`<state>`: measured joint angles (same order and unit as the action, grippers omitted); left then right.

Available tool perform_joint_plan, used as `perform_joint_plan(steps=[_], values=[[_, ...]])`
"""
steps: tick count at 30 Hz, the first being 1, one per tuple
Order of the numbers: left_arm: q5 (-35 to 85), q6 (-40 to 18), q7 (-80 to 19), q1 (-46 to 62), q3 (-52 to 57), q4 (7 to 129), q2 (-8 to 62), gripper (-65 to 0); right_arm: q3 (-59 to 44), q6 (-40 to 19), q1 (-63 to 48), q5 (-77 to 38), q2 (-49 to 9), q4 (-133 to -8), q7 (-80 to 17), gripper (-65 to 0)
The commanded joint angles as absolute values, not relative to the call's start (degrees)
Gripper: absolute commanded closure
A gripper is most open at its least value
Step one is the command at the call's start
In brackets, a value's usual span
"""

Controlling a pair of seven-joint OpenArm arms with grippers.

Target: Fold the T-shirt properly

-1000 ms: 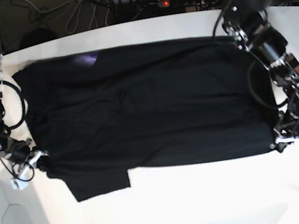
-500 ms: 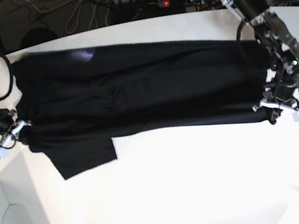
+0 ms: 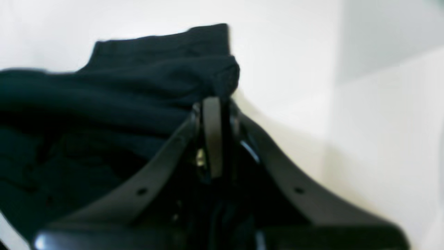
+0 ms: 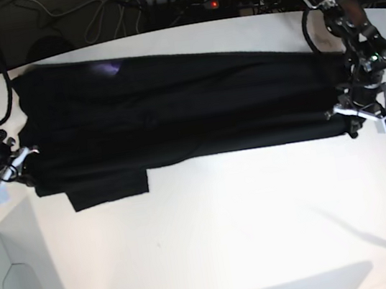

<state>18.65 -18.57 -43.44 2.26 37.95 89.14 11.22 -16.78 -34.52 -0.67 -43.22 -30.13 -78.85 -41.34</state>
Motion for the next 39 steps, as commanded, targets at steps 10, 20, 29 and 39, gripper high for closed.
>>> perform_joint_plan(steps=[10,20,29,39], values=[[18.95,-18.07,-41.8,3.3,38.2,87.25,12.26,0.0,-24.92,-34.07,-4.62,-43.74,-27.12,-85.41,-51.12,0.0],[18.95,-17.98,-41.63,3.12,38.46,81.71,13.58,0.0,-24.48,-34.07,-11.12,-43.65,-24.48,-85.41,-51.74,0.0],[18.95,-17.98,-41.63,3.03,38.2,81.8,13.23,0.0,-24.4,-34.07,-11.82,-43.65,-22.55,-80.66,-51.74,0.0],[18.86,-17.98,-41.63,3.21,38.37,81.8,13.23,-0.1,-24.75,-34.07,-11.03,-43.65,-22.64,-80.22,-51.74,-15.8]])
